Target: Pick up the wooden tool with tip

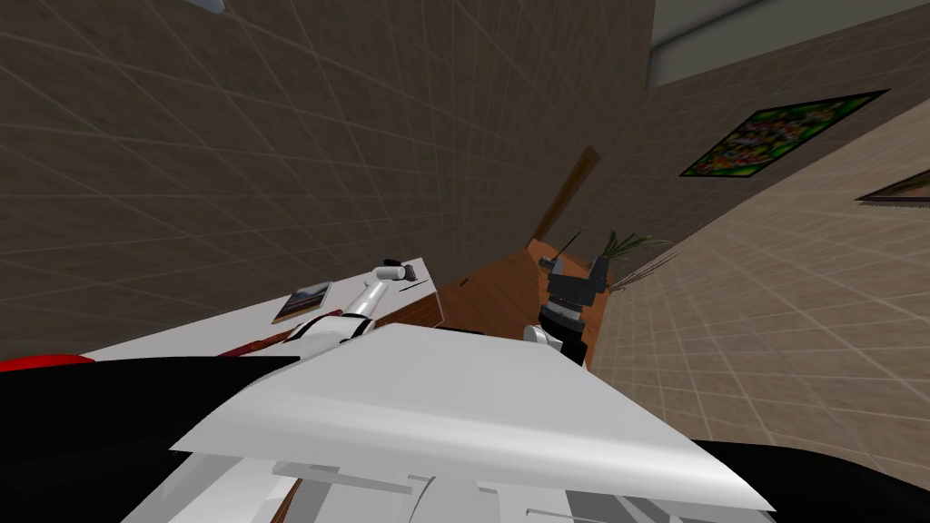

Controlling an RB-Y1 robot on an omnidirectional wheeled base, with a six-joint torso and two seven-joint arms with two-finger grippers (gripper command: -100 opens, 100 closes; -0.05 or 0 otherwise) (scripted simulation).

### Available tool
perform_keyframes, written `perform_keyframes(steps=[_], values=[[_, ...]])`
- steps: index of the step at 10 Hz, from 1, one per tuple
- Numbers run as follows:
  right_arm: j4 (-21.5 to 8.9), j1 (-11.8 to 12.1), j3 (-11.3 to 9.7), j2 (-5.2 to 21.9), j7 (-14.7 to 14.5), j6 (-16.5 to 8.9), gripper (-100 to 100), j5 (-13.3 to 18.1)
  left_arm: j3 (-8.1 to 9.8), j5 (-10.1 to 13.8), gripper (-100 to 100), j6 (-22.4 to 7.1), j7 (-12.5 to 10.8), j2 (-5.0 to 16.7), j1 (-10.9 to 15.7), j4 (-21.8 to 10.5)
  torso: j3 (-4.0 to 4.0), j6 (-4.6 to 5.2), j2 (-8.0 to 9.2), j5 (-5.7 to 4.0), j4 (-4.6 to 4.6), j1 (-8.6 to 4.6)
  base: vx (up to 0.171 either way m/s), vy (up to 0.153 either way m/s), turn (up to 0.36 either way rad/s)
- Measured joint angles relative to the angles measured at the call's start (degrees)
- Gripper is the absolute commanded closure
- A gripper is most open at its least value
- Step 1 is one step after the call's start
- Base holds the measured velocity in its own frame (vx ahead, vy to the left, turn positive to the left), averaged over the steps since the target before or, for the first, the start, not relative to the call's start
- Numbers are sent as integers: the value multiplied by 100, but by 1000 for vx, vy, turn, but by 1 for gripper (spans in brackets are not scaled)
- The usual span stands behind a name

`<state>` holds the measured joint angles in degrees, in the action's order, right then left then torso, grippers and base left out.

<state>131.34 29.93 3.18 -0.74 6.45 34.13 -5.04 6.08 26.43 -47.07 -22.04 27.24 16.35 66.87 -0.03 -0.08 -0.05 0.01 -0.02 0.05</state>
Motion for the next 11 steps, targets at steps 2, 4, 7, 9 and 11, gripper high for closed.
perform_keyframes(steps=[2, 4, 7, 9, 11], values=[[0, 0, 0, 0, 0, 0, 0, 0, -10, 115, -100, -333, 9, 82, 194, -357, 0, 0, 0, 0, 0, 0, 25, 17, -35], [0, 0, 0, 0, 0, 0, 0, 0, -26, 174, -100, -658, -14, 128, 276, -586, 1, 0, 2, 0, 0, 0, 23, 17, -27], [0, 0, 0, 0, 0, 0, 0, 0, -63, 272, -100, -1092, -45, 187, 452, -997, 0, 0, 0, 0, 0, 2, 23, 20, -26], [0, 0, 0, 0, 0, 0, 0, 0, -78, 355, -100, -1361, -28, 248, 613, -1324, 1, 0, 2, 0, 1, 1, 20, 18, -23], [0, 0, 0, 0, 0, 0, 0, 0, -109, 403, -100, -1594, -28, 277, 777, -1666, 1, 0, 2, 0, 0, 0, 20, 17, -22]])
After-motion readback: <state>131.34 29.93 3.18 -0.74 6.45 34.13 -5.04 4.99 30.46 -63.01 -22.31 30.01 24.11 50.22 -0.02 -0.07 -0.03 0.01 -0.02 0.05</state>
